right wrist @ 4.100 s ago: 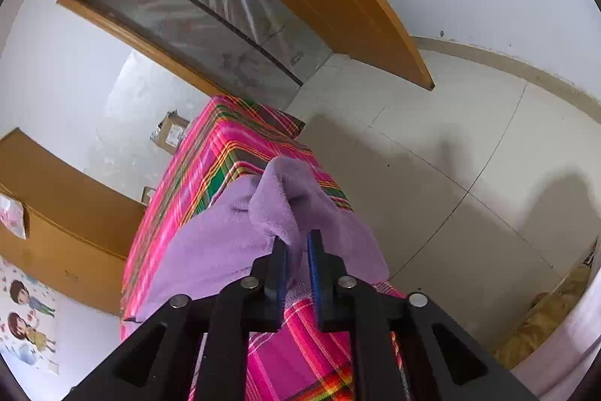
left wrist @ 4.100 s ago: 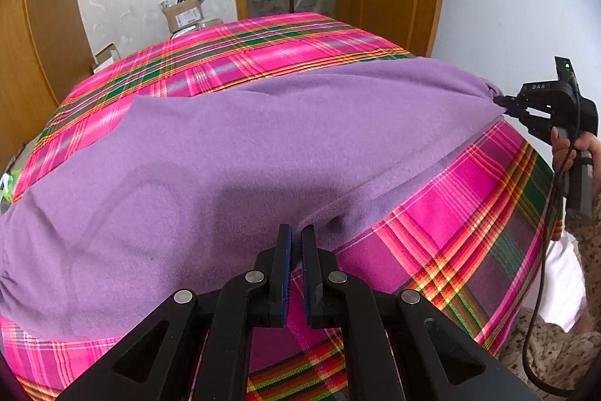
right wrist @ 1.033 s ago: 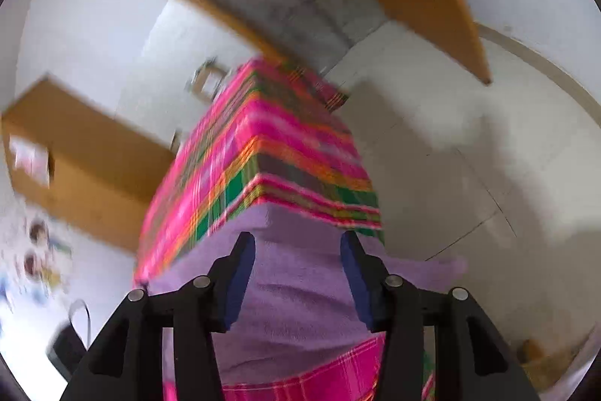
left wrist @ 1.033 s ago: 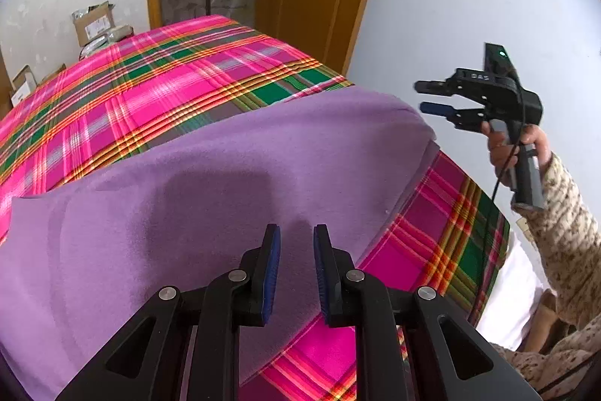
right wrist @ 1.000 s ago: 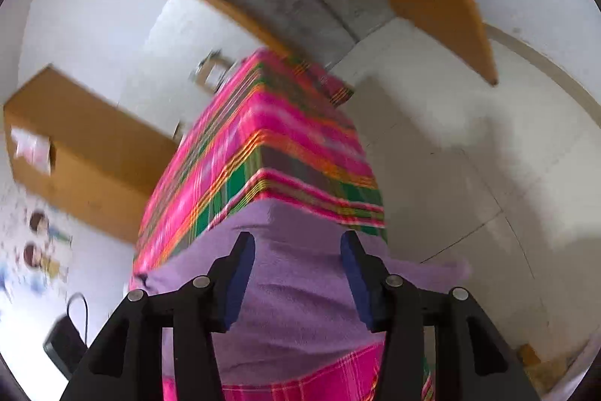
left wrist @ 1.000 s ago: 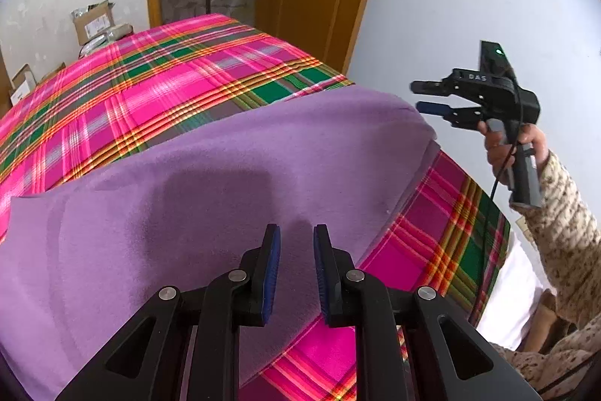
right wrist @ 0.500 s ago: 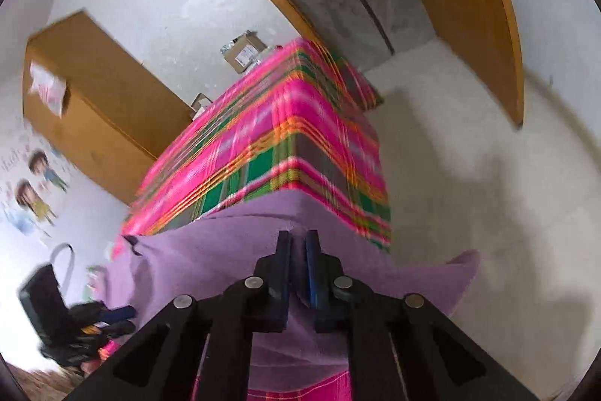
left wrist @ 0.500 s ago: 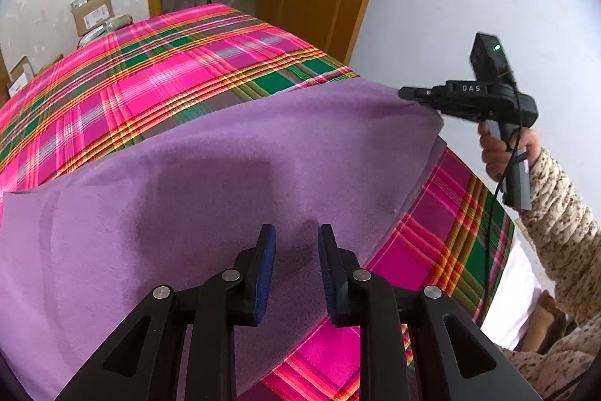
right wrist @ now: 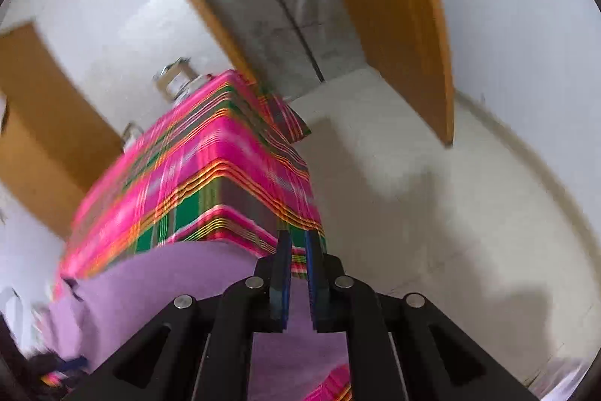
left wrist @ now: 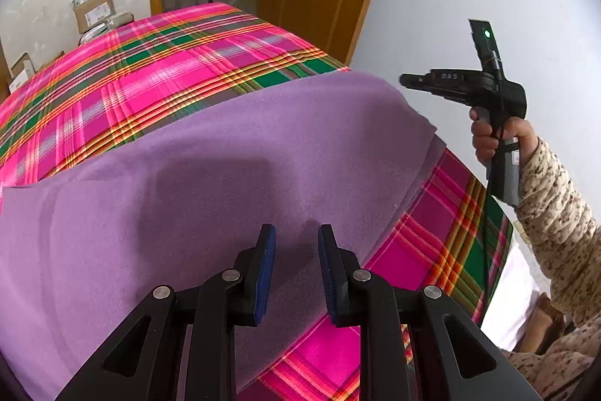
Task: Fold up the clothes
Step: 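Carry the held garment edge across the bed with the right gripper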
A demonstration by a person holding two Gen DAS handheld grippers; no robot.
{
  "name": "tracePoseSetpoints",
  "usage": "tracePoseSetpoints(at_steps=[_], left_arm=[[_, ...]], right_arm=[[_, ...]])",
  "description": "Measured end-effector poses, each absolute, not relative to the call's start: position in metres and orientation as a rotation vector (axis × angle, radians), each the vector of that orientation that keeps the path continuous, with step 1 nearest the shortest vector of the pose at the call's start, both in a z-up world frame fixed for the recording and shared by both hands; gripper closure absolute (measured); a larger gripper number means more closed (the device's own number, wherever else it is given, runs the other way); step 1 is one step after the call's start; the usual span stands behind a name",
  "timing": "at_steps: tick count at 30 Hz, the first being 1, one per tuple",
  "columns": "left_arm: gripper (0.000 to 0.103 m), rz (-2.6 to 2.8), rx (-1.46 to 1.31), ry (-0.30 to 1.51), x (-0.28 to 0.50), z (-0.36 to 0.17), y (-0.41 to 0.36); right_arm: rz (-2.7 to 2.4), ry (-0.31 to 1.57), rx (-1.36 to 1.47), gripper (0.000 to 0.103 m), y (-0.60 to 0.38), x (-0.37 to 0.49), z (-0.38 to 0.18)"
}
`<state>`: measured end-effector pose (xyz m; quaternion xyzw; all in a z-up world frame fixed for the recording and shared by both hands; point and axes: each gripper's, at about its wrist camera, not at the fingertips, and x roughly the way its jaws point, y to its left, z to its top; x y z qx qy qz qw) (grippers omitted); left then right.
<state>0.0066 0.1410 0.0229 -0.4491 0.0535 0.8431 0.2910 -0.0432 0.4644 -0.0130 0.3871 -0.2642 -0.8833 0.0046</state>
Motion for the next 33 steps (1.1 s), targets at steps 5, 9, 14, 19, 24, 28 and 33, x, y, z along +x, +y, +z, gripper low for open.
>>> tracePoseSetpoints(at_steps=[5, 9, 14, 19, 24, 28, 33], left_arm=[[0.079, 2.233, -1.204, 0.139, 0.007, 0.02, 0.144], [0.079, 2.232, -1.214, 0.141, 0.01, 0.018, 0.144], [0.079, 2.234, -1.223, 0.13, 0.016, 0.017, 0.142], [0.074, 2.242, -1.22, 0.148, 0.023, 0.016, 0.142], [0.071, 2.242, -1.22, 0.145, 0.028, 0.015, 0.142], [0.071, 2.256, -1.225, 0.157, 0.029, 0.014, 0.143], [0.07, 2.263, -1.224, 0.179, 0.03, 0.012, 0.147]], right_arm=[[-2.652, -1.039, 1.191, 0.081, 0.479, -0.03, -0.026], [-2.548, -1.08, 1.193, 0.074, 0.472, -0.022, -0.038], [-2.527, -1.169, 1.175, 0.074, 0.472, 0.002, -0.042], [-2.419, -1.414, 1.143, 0.064, 0.485, 0.031, -0.054], [-2.285, -1.521, 1.193, 0.06, 0.484, 0.032, -0.071], [-2.256, -1.593, 1.193, 0.058, 0.485, 0.026, -0.076], [-2.288, -1.564, 1.164, 0.1, 0.481, 0.022, -0.068]])
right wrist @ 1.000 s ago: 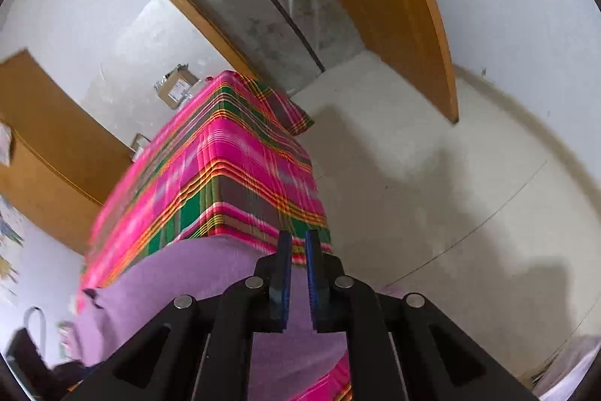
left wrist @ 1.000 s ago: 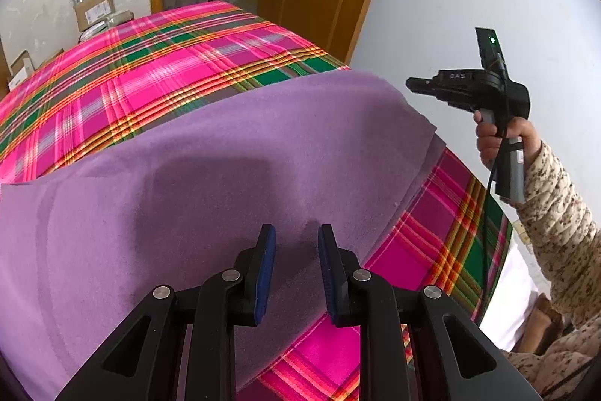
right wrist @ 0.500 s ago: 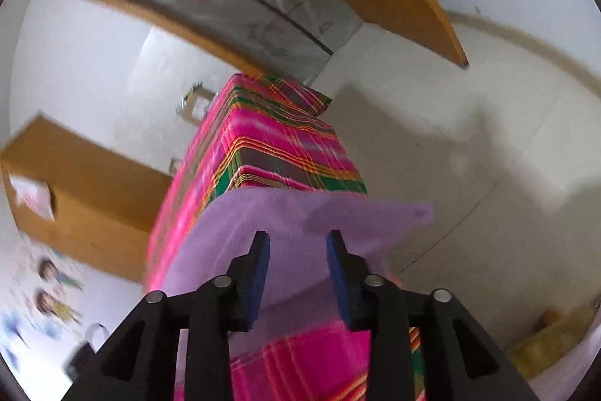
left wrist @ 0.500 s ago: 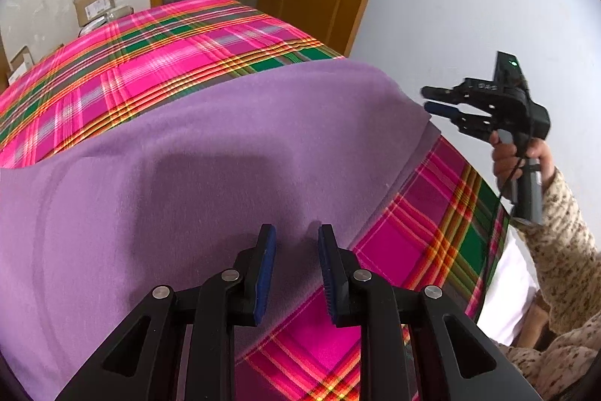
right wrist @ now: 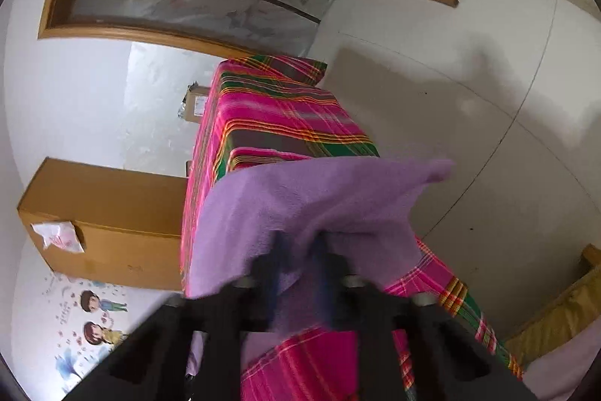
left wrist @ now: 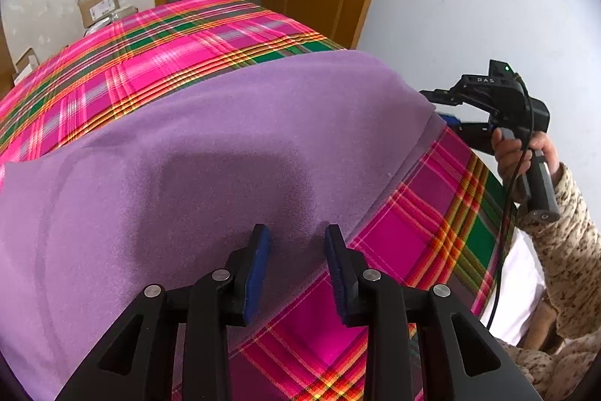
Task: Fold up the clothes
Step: 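Carry the held garment edge across the bed with the right gripper, then lower the garment edge onto the bed and open the right gripper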
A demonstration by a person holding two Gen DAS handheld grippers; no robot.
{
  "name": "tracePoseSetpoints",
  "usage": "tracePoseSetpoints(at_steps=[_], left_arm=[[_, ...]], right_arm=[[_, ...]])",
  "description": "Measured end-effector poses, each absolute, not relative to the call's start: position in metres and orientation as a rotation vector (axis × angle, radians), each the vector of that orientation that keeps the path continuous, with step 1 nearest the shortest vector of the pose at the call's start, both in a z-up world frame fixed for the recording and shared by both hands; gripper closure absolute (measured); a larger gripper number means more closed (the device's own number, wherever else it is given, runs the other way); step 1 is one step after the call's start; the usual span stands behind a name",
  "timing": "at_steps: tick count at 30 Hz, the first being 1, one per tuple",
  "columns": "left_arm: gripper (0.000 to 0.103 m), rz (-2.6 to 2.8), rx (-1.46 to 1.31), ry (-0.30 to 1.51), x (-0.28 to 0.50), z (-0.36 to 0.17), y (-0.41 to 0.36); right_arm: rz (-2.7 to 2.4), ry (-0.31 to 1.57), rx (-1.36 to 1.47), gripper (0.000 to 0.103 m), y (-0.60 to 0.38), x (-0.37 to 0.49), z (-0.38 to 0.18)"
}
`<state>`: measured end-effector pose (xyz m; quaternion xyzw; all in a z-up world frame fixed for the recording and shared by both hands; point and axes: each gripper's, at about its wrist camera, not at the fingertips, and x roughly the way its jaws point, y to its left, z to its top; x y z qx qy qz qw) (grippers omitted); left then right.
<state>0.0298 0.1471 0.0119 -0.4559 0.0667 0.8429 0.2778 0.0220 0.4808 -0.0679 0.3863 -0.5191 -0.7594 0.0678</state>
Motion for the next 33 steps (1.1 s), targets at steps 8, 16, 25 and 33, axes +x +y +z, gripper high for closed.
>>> tracePoseSetpoints(at_steps=[8, 16, 25, 33], left_arm=[[0.07, 2.265, -1.225, 0.18, 0.032, 0.015, 0.142], [0.07, 2.277, -1.226, 0.16, 0.037, 0.017, 0.131], [0.07, 2.341, -1.193, 0.053, 0.042, 0.032, 0.096], [0.07, 2.498, -1.142, -0.006, 0.052, 0.05, 0.041]], right_arm=[[-2.455, -1.489, 0.993, 0.101, 0.486, 0.053, -0.021], [-2.437, -1.58, 1.158, 0.1, 0.486, 0.048, -0.055], [-2.728, -1.282, 1.323, 0.096, 0.468, 0.047, -0.029], [-2.959, -0.606, 1.114, 0.087, 0.383, 0.039, 0.037]])
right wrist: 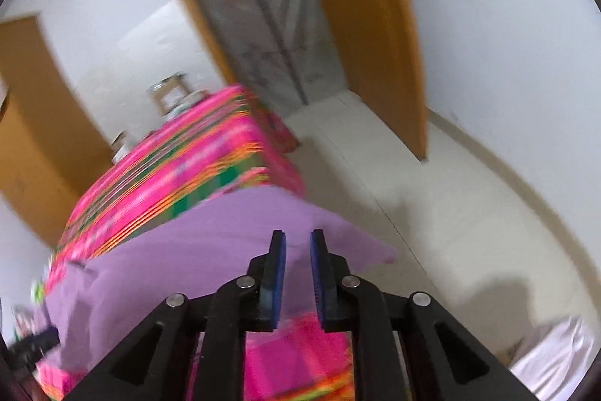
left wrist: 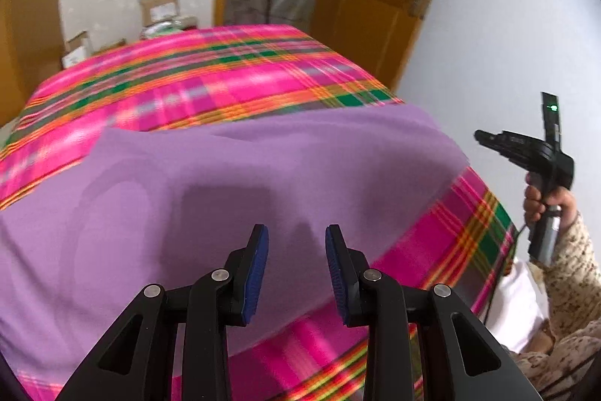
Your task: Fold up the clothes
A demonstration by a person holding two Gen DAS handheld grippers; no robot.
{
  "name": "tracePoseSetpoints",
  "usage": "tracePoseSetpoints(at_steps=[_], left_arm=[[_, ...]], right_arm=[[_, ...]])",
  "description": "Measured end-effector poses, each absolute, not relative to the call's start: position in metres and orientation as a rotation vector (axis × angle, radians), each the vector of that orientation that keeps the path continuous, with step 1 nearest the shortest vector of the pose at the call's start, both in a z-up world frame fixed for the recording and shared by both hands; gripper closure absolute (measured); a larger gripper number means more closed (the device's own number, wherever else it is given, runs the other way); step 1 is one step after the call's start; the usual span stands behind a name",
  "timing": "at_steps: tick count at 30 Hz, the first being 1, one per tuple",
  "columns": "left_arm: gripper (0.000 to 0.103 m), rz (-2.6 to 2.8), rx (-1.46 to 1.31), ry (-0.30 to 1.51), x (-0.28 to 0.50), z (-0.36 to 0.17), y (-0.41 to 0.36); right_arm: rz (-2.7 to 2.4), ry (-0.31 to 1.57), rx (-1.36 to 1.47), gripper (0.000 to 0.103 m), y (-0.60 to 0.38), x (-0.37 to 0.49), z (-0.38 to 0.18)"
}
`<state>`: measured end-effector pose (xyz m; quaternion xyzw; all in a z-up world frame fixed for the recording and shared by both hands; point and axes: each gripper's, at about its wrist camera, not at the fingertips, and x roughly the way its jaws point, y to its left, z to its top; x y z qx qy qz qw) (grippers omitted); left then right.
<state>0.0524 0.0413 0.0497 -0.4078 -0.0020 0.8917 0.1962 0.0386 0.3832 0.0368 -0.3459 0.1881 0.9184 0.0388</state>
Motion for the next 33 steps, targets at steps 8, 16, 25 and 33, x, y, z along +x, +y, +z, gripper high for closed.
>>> tracePoseSetpoints(at_steps=[8, 16, 25, 33], left_arm=[[0.07, 2.647, -1.227, -0.119, 0.048, 0.038, -0.03], [0.07, 2.756, -1.309, -0.235, 0.042, 0.023, -0.09], [0.07, 2.798, -1.354, -0.328, 0.033, 0.01, -0.126], [0.07, 2.823, -1.337, -0.414, 0.022, 0.009, -0.153]], right_arm=[[3.081, 0.217, -1.286, 0.085, 0.27, -0.008, 0.03], [3.281, 0.023, -1.356, 0.085, 0.201, -0.03, 0.038], [3.369, -0.241, -1.573, 0.085, 0.11, -0.085, 0.029], [3.354, -0.516, -1.697, 0.07, 0.061, -0.099, 0.01]])
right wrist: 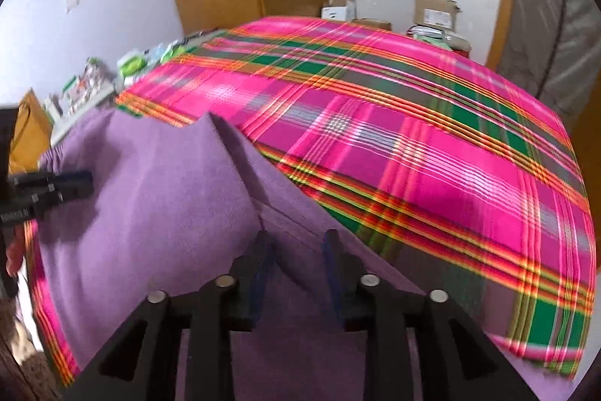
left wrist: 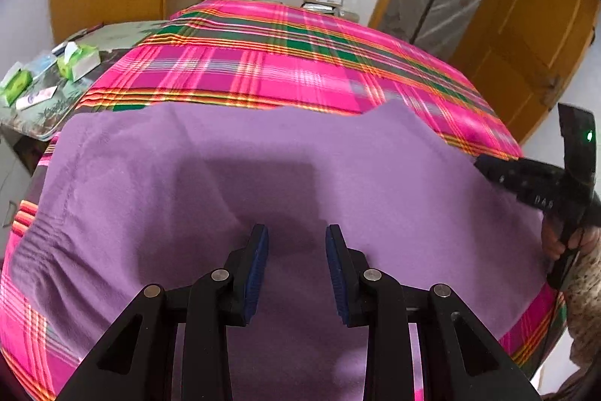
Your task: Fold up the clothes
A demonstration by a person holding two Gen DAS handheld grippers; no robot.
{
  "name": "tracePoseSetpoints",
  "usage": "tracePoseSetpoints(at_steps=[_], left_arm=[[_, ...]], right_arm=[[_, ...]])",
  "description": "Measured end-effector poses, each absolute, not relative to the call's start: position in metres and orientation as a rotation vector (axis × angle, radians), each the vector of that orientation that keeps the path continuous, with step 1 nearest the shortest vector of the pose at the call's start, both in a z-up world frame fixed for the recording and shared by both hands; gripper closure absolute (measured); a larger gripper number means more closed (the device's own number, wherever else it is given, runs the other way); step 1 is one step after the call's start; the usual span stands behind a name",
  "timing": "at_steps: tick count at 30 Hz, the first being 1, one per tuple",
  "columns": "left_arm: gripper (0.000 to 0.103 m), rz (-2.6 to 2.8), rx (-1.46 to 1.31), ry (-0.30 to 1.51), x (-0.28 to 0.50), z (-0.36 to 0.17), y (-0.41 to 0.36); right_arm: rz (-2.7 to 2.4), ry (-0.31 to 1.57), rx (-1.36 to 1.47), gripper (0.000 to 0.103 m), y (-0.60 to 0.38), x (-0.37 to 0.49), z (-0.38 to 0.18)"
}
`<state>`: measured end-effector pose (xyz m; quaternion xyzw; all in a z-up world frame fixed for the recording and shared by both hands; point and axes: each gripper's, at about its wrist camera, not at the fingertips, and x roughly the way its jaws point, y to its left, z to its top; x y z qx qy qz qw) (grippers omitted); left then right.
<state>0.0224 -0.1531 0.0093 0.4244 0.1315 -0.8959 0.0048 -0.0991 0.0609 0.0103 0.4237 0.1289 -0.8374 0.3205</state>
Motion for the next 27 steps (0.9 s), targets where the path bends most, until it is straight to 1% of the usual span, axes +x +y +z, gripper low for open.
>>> tracePoseSetpoints(at_steps=[2, 5, 7, 8, 9, 12, 17, 22, 25, 26, 27], left_arm=[[0.07, -2.804, 1.32, 0.409, 0.019, 0.009, -0.156], [0.07, -2.81, 1.321, 0.418, 0.015, 0.009, -0.159], [0.07, -2.817, 1.316, 0.424, 0.012, 0.009, -0.161], [0.07, -2.819, 1.313, 0.425, 0.011, 0.009, -0.162], [0.07, -2.821, 1.31, 0.426, 0.012, 0.009, -0.162], [0.07, -2.817, 1.292, 0.435, 0.011, 0.011, -0.166], [0.07, -2.795, 1.24, 0.467, 0.014, 0.012, -0.178], [0.07, -2.758, 1.194, 0.511, 0.021, 0.012, -0.194], [0.07, -2.74, 1.169, 0.531, 0.026, 0.013, -0.203], [0.07, -2.735, 1.16, 0.539, 0.028, 0.013, -0.205], [0.07, -2.73, 1.155, 0.545, 0.029, 0.013, -0.208]], right_arm=[[-2.188, 0.354, 1.112, 0.065, 0.056, -0.101, 0.008], [-2.177, 0.37, 1.107, 0.065, 0.052, -0.102, 0.008], [-2.163, 0.394, 1.094, 0.073, 0.048, -0.1, 0.008], [-2.155, 0.411, 1.085, 0.09, 0.046, -0.099, 0.009], [-2.151, 0.433, 1.075, 0.098, 0.043, -0.097, 0.009], [-2.202, 0.432, 1.048, 0.1, 0.044, -0.098, 0.015], [-2.261, 0.292, 1.066, 0.1, 0.06, -0.112, 0.022], [-2.283, 0.382, 1.105, 0.1, 0.049, -0.113, 0.012], [-2.328, 0.331, 1.062, 0.1, 0.054, -0.112, 0.022], [-2.317, 0.337, 1.056, 0.1, 0.052, -0.111, 0.023], [-2.297, 0.383, 1.076, 0.1, 0.048, -0.111, 0.02]])
